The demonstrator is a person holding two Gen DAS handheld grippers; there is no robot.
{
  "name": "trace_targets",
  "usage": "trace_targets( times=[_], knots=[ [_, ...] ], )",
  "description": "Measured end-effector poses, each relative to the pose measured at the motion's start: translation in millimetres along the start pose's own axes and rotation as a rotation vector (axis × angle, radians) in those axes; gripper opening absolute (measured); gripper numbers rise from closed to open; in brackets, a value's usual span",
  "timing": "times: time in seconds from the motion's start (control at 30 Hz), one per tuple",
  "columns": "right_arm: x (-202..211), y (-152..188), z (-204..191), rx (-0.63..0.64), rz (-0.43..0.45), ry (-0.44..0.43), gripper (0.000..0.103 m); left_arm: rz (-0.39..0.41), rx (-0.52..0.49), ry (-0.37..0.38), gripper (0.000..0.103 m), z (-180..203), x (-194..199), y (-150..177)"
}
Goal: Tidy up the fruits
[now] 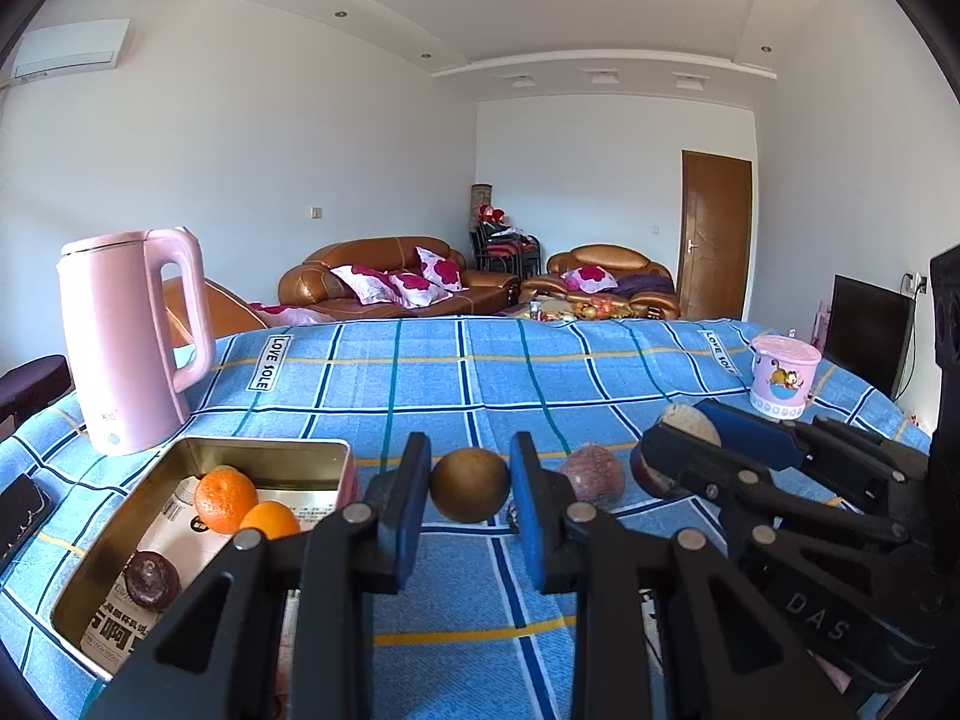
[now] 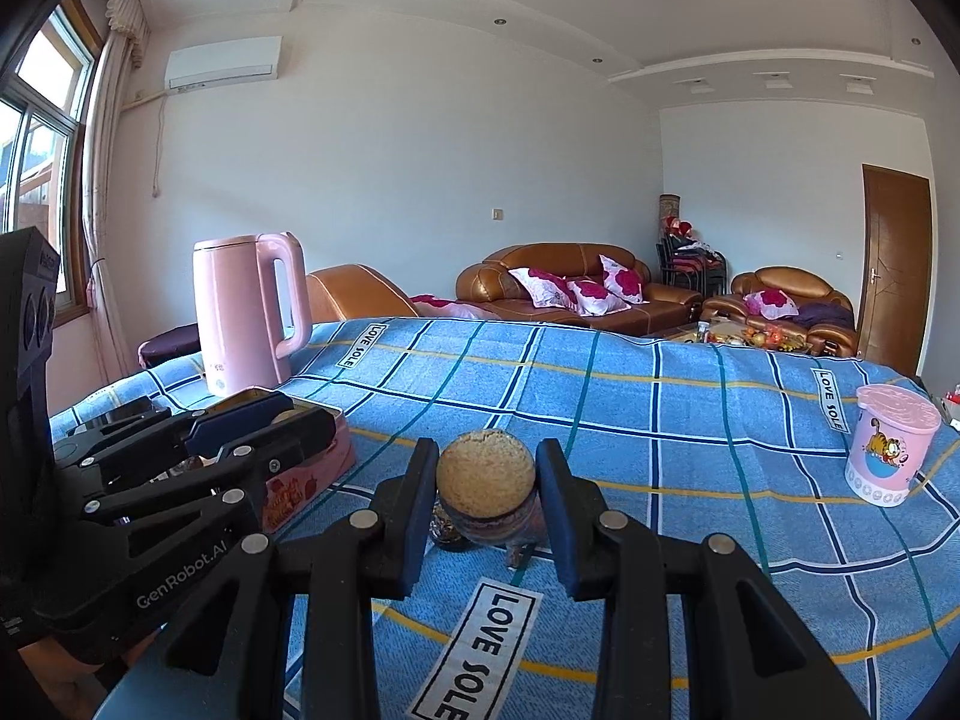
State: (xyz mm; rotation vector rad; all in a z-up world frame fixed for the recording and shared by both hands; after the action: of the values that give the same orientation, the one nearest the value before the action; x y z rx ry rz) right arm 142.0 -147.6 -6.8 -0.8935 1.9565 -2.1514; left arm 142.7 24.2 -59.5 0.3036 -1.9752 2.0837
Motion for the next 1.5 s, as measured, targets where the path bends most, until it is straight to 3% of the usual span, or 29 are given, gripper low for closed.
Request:
trace_targets(
  times=[1.5],
  knots=[
    [-36, -12, -135, 0.130, -0.032, -0.203, 0.036, -0.025, 0.113, -0.223, 0.028, -126, 40, 8]
  ],
)
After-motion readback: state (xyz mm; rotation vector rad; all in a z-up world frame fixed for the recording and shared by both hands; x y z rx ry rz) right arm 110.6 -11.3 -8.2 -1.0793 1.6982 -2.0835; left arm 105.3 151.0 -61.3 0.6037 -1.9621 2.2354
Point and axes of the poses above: each gripper's, at about its wrist camera, not at the fingertips, and x roughly against the way its jaws point, z to its right, y to its underside, the point moved 6 cm from there along -x, roughly the way its jaws point, and after that the axes turned 6 degrees about y, right-handed, at the moved point
